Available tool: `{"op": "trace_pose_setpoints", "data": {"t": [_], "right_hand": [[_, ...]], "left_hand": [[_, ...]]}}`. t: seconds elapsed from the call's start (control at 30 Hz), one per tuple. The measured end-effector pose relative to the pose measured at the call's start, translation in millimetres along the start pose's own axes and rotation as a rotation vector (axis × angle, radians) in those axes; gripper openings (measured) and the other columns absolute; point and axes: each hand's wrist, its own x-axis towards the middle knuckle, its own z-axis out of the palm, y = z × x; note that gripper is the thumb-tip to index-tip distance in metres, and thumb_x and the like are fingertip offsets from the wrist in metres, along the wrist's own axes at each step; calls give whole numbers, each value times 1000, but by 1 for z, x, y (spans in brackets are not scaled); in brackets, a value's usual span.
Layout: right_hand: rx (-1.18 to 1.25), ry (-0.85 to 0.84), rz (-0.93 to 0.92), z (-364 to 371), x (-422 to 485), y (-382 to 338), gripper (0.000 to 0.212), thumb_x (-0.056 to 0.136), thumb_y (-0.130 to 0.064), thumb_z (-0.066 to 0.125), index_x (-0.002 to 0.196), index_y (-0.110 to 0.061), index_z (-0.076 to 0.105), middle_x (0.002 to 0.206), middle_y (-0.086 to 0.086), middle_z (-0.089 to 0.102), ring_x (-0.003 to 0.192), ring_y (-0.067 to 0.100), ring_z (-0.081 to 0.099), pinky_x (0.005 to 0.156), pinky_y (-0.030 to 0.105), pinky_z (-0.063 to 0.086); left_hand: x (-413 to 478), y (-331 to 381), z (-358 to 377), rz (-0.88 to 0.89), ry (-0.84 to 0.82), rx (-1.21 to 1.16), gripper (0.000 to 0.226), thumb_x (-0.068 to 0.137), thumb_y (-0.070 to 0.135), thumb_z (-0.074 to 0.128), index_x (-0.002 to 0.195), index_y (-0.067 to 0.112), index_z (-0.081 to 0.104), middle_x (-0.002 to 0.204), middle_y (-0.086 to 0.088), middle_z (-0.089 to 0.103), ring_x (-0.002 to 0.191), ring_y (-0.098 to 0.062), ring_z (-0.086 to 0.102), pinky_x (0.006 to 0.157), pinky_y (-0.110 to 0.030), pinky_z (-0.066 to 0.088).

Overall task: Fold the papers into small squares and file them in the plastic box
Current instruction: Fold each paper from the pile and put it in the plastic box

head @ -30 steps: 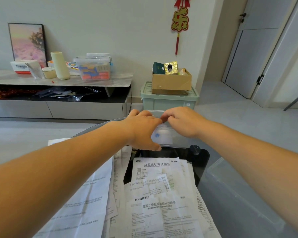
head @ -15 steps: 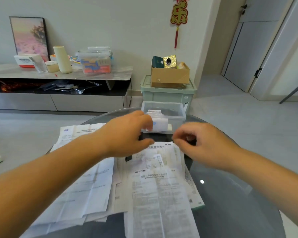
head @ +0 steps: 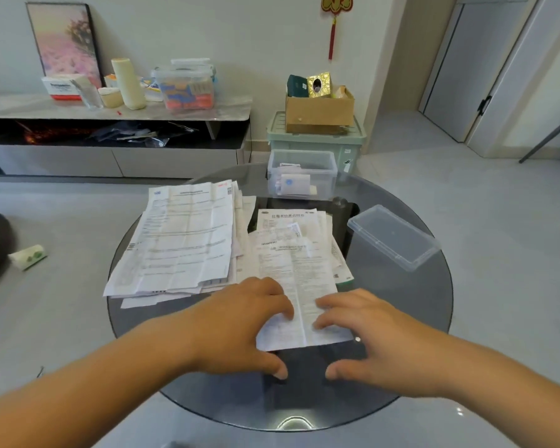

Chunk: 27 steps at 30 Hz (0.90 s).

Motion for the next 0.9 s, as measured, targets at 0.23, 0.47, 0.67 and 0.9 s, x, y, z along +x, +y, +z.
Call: {"op": "trace_pose_setpoints", "data": {"t": [0.23,0.47,0.67,0.9], "right_hand": [[67,135,71,16,-3,-2,53,80,-58,73,128,-43,56,128,-32,45,124,-1,32,107,21,35],[68,164,66,22,1,3,48,82,-60,70,126,-43,61,119,-31,43,117,-3,34,105,24,36],[177,172,86,23,10,12,46,77,-56,77,119,-40,66,116,-29,42,120,-2,35,103,21,38],[260,242,54,23,14,16,13,90,-51,64,97,-42,71,109,-27,51,116,-4,44,94,18,44]], "left_hand": [[-2,3,11,-23,125,-70,51,85,58,69,130,39,54,135,20,48,125,-3,41,109,-25,37],[4,4,15,-42,151,-154,35,86,46,73,119,36,63,124,18,50,115,-2,45,97,-14,36],[10,-3,15,-88,110,-349,28,84,38,79,107,34,64,113,14,49,101,-2,51,93,-20,44],[9,1,9,-68,84,-484,33,86,56,70,108,33,62,115,15,52,107,-3,51,95,-25,47]]}}
